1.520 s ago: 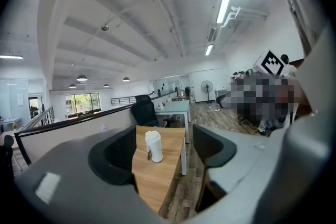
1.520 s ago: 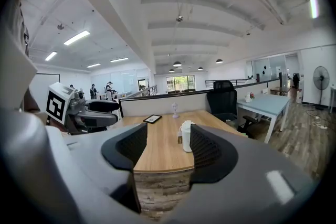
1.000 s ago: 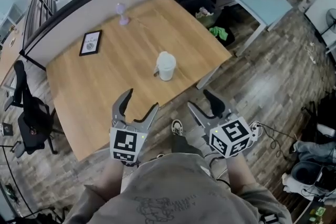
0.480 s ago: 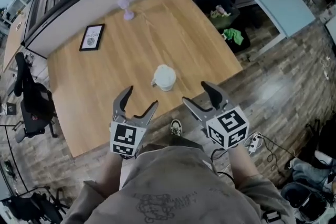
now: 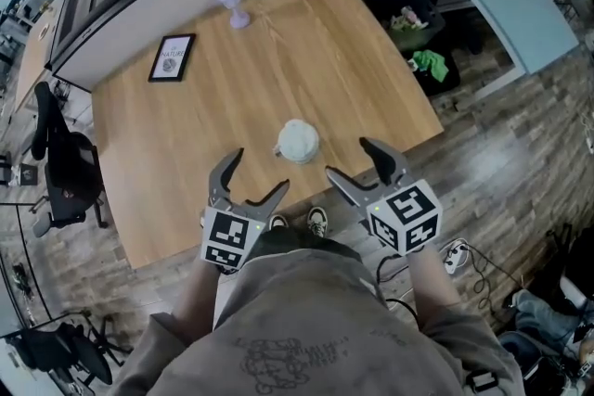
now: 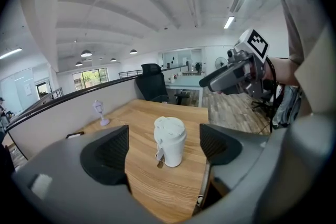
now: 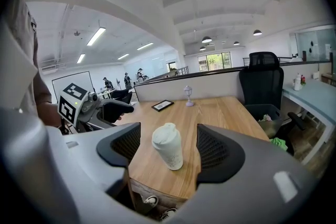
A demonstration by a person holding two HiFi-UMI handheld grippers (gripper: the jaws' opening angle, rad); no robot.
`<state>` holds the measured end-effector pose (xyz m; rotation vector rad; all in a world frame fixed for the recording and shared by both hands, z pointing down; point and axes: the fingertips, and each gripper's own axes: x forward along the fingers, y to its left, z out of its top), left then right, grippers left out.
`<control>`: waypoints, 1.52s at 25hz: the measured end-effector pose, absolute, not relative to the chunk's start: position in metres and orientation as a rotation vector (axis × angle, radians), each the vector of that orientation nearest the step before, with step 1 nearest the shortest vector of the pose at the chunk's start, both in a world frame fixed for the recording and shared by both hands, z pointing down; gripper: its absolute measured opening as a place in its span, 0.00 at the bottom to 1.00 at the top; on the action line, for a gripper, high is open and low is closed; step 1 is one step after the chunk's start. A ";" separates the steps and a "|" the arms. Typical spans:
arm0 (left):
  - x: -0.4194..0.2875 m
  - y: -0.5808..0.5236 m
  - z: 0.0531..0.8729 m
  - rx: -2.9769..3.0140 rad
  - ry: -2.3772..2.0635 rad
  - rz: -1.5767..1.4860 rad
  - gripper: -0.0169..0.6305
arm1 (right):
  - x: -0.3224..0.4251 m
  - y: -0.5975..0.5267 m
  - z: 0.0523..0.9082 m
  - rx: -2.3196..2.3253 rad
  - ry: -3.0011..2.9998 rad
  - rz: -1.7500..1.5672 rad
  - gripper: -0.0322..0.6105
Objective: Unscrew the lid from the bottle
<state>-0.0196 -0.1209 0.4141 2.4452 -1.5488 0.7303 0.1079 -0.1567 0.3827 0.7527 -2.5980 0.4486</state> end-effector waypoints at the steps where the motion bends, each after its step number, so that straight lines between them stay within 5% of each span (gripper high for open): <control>1: -0.020 -0.123 0.417 2.449 -1.535 0.738 0.68 | 0.107 -0.159 0.385 0.750 -2.592 0.456 0.55; 20: -0.005 -0.171 0.538 2.683 -1.046 0.808 0.79 | 0.037 -0.179 0.435 0.500 -2.356 0.348 0.55; 31: 0.023 -0.179 0.580 2.911 -0.712 0.793 0.79 | 0.005 -0.176 0.478 0.345 -2.191 0.260 0.65; 38: 0.033 -0.187 0.590 2.977 -0.633 0.782 0.65 | 0.003 -0.183 0.495 0.353 -2.103 0.280 0.65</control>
